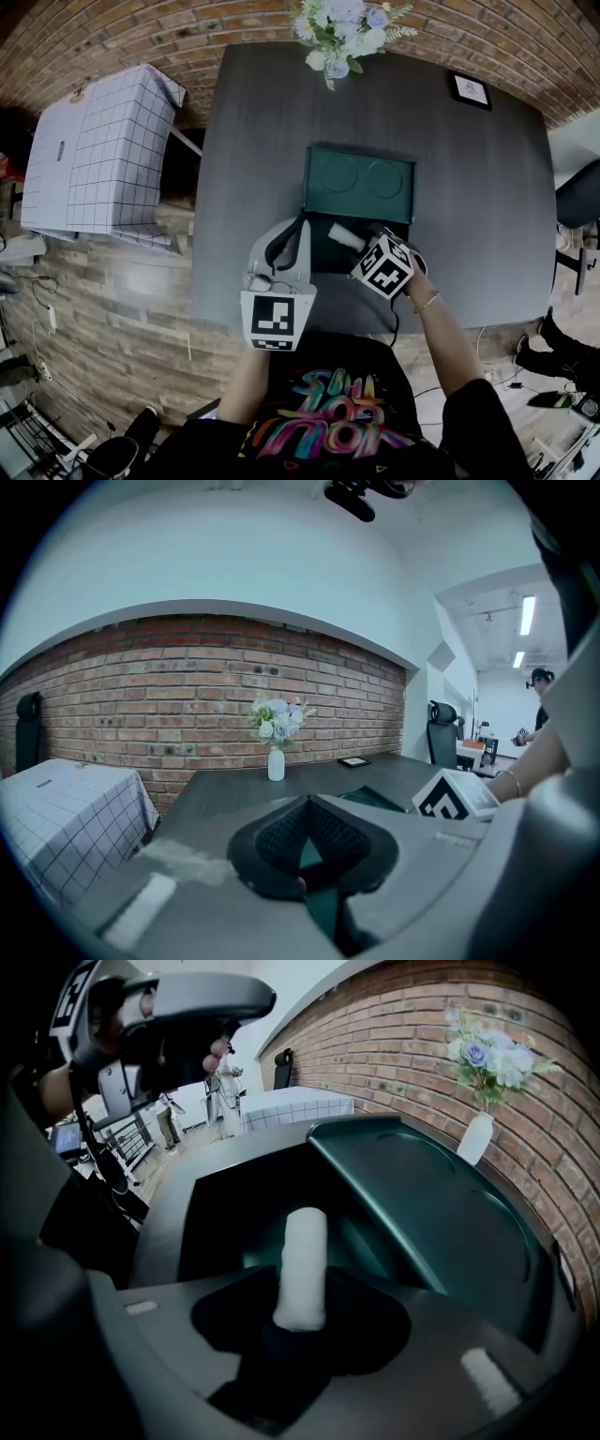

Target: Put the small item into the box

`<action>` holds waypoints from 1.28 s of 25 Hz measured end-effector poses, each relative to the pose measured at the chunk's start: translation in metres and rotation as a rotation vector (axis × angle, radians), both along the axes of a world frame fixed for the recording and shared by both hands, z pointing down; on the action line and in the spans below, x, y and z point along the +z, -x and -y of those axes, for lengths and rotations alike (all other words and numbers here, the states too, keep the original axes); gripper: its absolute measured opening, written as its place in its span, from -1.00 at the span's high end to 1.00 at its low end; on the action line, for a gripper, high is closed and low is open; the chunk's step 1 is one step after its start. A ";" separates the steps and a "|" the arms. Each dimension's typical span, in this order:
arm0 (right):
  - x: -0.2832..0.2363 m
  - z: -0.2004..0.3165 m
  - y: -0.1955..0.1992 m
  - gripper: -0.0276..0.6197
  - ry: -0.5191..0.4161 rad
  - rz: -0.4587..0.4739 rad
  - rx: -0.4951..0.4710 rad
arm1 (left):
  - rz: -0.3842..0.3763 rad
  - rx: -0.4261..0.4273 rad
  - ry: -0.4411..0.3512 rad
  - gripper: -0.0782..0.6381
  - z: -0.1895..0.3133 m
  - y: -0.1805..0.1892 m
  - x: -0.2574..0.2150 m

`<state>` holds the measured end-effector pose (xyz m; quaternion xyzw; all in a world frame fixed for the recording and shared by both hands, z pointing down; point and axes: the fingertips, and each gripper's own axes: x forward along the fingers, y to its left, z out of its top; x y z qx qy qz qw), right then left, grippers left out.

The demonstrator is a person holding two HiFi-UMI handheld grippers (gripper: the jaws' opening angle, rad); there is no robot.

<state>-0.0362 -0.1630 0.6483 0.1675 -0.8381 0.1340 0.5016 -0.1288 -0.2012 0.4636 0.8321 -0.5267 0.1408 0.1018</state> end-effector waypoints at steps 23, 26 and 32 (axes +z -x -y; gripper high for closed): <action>-0.022 -0.002 -0.009 0.31 -0.030 0.048 0.129 | 0.023 -0.001 -0.036 0.78 -0.003 0.008 -0.016; -0.030 -0.002 -0.009 0.31 -0.038 0.064 0.147 | 0.028 0.003 -0.045 0.78 -0.003 0.008 -0.022; -0.053 0.006 -0.009 0.31 -0.108 0.103 0.175 | 0.035 0.001 -0.062 0.78 0.000 0.011 -0.028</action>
